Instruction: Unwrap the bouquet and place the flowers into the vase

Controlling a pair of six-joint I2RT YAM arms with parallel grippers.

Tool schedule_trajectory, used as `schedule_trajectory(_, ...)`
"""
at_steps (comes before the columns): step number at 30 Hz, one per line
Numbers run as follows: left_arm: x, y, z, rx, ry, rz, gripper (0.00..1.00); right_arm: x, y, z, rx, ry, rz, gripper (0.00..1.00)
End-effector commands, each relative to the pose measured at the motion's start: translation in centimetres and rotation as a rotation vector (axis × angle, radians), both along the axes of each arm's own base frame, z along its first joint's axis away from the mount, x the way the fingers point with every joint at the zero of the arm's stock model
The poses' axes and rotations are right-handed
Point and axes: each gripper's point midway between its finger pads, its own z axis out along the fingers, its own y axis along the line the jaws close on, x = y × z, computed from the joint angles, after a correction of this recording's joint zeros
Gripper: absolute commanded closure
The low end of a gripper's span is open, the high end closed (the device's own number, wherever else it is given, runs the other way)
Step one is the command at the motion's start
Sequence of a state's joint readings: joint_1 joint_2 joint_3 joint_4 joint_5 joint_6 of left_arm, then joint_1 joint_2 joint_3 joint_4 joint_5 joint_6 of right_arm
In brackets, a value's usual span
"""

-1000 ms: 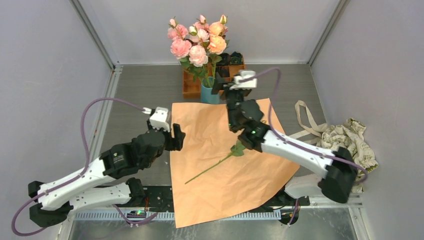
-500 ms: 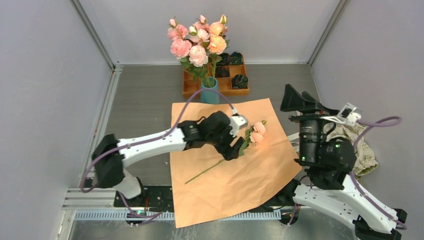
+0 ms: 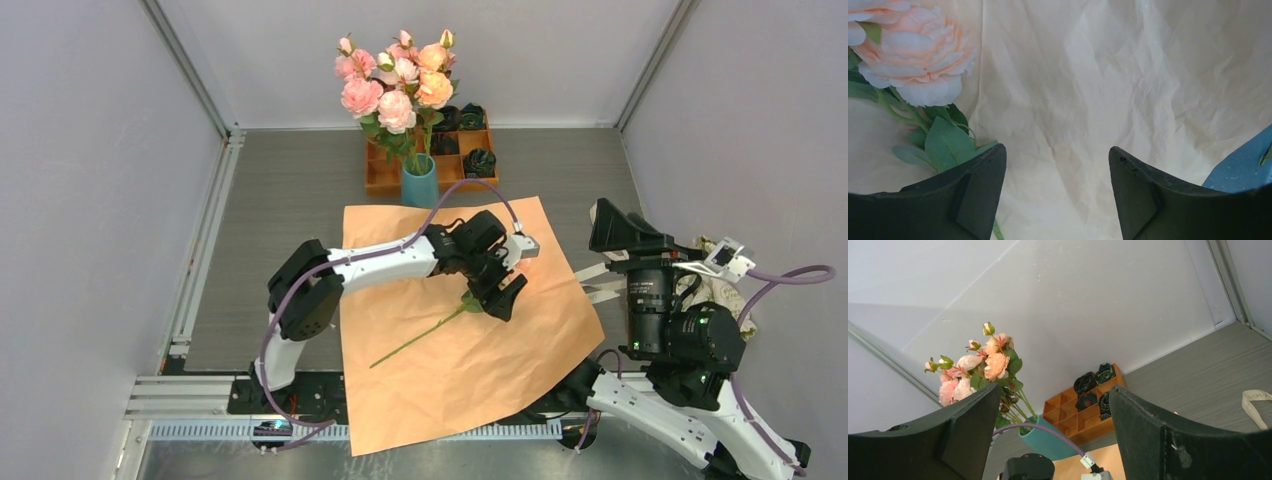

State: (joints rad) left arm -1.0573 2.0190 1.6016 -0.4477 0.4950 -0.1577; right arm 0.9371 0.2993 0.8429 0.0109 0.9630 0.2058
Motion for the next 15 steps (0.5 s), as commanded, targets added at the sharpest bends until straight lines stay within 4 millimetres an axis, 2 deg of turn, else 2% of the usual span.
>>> schedule_trajectory(1,1.5,-0.7,1.2,-0.029,-0.029,-0.01,0.25,-0.2,-0.1,-0.6,0.001,0.016,0.012,0.15)
schedule_trajectory(8,4.8,0.2,-0.4,0.061,-0.101,0.056,0.24,0.1,0.4,-1.2,-0.018,0.032,0.017,0.16)
schedule_trajectory(15,6.1,0.8,-3.3,0.11,-0.083,0.071,0.24,0.3,1.0,-1.4,-0.021,0.037,0.034,0.15)
